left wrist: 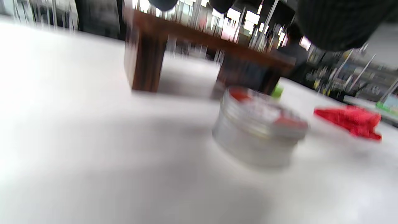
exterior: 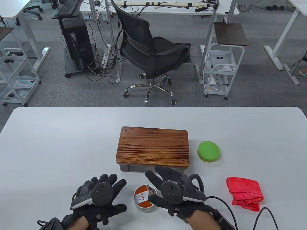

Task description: Dip and apply wood wax on stool

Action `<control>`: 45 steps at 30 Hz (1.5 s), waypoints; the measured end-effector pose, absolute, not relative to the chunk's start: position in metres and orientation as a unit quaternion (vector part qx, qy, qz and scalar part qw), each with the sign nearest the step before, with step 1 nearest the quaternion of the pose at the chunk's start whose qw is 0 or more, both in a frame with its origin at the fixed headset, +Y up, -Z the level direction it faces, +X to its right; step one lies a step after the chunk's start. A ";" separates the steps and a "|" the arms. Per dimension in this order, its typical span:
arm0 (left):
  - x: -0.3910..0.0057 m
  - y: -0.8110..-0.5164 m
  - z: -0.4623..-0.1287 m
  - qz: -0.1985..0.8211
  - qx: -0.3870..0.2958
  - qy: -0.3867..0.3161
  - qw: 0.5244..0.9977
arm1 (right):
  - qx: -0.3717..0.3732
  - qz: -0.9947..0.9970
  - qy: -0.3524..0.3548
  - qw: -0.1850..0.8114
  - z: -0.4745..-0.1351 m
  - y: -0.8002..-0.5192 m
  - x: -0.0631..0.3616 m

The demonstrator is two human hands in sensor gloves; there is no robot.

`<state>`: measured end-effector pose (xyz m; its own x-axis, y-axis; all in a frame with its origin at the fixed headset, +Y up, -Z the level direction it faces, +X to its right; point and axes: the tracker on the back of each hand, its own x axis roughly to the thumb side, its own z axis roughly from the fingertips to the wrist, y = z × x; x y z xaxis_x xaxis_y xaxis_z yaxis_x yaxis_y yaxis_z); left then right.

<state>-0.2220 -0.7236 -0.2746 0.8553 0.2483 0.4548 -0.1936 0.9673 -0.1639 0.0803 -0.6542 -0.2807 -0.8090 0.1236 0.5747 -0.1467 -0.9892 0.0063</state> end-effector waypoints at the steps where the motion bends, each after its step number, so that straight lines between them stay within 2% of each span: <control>1: -0.228 -0.714 -0.272 0.115 -0.009 -0.238 0.964 | 0.284 0.955 -0.044 0.076 -0.280 -0.648 0.093; 5: -0.254 -0.691 -0.274 0.125 0.087 -0.206 0.967 | 0.227 0.961 -0.102 0.124 -0.283 -0.641 0.137; 7: -0.269 -0.685 -0.279 0.132 0.107 -0.183 0.968 | 0.195 0.965 -0.112 0.138 -0.285 -0.644 0.158; 12: -0.303 -0.686 -0.294 0.130 0.124 -0.125 0.976 | 0.128 0.980 -0.077 0.128 -0.288 -0.667 0.198; 18: -0.323 -0.718 -0.309 0.117 0.067 -0.086 0.987 | 0.085 0.991 -0.021 0.101 -0.290 -0.704 0.216; 23: -0.327 -0.740 -0.315 0.139 -0.004 -0.083 0.987 | 0.077 0.994 0.012 0.082 -0.293 -0.719 0.214; 45: -0.323 -0.749 -0.319 0.115 -0.016 -0.075 0.990 | 0.075 0.991 0.017 0.106 -0.296 -0.727 0.222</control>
<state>-0.3229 -0.7493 -0.3190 0.9624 0.2301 0.1444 -0.2255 0.9731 -0.0481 0.2219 -0.7271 -0.2957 -0.9664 0.2119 0.1454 -0.2069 -0.9771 0.0488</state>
